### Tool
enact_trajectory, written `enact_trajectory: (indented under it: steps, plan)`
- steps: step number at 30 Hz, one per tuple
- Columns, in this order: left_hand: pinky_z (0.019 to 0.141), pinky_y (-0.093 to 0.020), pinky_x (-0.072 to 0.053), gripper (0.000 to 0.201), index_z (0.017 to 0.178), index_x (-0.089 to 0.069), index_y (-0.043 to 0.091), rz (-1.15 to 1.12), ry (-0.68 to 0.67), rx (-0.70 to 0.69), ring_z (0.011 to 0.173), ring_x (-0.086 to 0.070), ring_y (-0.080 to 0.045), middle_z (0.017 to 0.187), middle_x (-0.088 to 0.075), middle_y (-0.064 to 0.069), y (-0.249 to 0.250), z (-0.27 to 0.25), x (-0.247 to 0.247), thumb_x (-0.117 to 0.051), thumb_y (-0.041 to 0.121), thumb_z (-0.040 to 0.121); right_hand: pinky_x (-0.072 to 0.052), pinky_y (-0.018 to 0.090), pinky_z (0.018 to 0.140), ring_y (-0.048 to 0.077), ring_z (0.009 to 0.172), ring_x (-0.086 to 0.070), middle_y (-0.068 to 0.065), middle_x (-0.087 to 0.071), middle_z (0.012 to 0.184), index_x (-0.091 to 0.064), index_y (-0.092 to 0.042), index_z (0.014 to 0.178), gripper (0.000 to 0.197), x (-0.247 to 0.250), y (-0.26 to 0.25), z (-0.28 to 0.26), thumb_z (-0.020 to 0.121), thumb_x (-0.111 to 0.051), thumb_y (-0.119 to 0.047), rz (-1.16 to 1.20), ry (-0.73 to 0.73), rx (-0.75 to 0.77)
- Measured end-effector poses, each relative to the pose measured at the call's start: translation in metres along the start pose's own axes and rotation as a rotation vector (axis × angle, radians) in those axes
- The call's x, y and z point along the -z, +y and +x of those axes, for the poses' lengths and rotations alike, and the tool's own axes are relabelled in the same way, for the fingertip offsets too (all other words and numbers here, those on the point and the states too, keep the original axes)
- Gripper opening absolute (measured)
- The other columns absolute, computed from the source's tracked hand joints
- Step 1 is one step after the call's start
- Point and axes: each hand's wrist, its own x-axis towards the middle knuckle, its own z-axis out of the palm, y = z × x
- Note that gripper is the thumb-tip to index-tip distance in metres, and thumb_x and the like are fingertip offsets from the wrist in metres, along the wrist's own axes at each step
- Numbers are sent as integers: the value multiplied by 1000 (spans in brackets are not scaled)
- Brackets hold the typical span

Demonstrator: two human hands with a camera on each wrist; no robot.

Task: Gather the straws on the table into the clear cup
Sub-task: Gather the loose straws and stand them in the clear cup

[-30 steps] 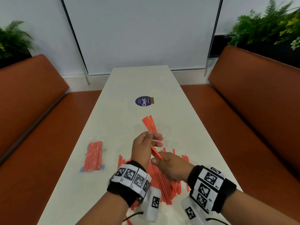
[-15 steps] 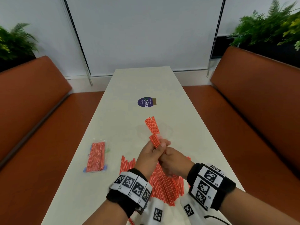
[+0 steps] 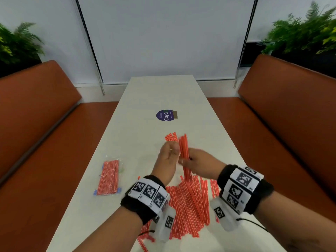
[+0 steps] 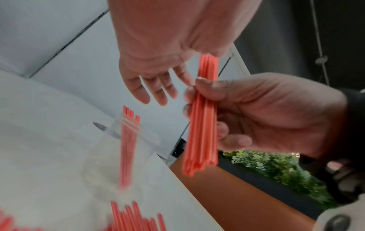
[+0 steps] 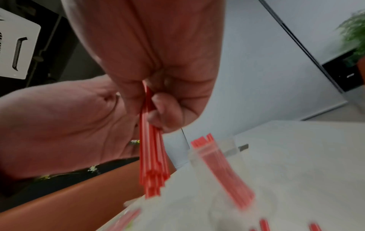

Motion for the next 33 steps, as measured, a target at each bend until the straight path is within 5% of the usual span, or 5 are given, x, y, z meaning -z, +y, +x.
enact_trajectory:
  steps: [6, 15, 19, 26, 33]
  plan:
    - [97, -35, -40, 27, 116, -56, 16, 447, 89, 231, 120, -51, -29, 129, -53, -12, -27, 60, 7, -50, 28, 93, -40, 22, 64, 17, 76, -54, 5, -58, 87, -57, -4, 103, 24, 25, 10, 61, 98, -46, -24, 121, 478, -112]
    - [95, -33, -43, 27, 115, -57, 13, 555, 29, 227, 115, -56, -24, 127, -58, -7, -40, 70, 3, -51, 27, 93, -46, 28, 73, 26, 94, -60, 16, -65, 103, -62, -6, 96, 16, 6, 33, 97, 87, -63, -19, -29, 324, -293]
    - [96, -31, -41, 27, 116, -57, 10, 546, -5, 220, 118, -54, -25, 130, -57, -8, -38, 72, 8, -51, 25, 94, -39, 30, 104, 26, 128, -48, 13, -48, 139, -45, -5, 136, 57, 21, 38, 91, 85, -67, -19, 4, 340, -350]
    - [85, -29, -41, 22, 102, -60, 8, 537, 72, 164, 102, -58, -22, 111, -62, -7, -12, 51, 30, -51, 27, 94, -39, 20, 43, 13, 52, -57, 10, -68, 85, -61, -1, 109, 30, 46, 52, 19, 93, -55, -26, -77, 124, -599]
    - [67, -28, -46, 35, 66, -54, 11, 785, -386, 380, 70, -59, -21, 70, -56, -4, -19, 5, 13, -49, 33, 93, -51, 27, 54, 24, 76, -65, 7, -56, 75, -48, -3, 100, 23, 2, 75, -42, 95, -52, -25, -60, -111, -824]
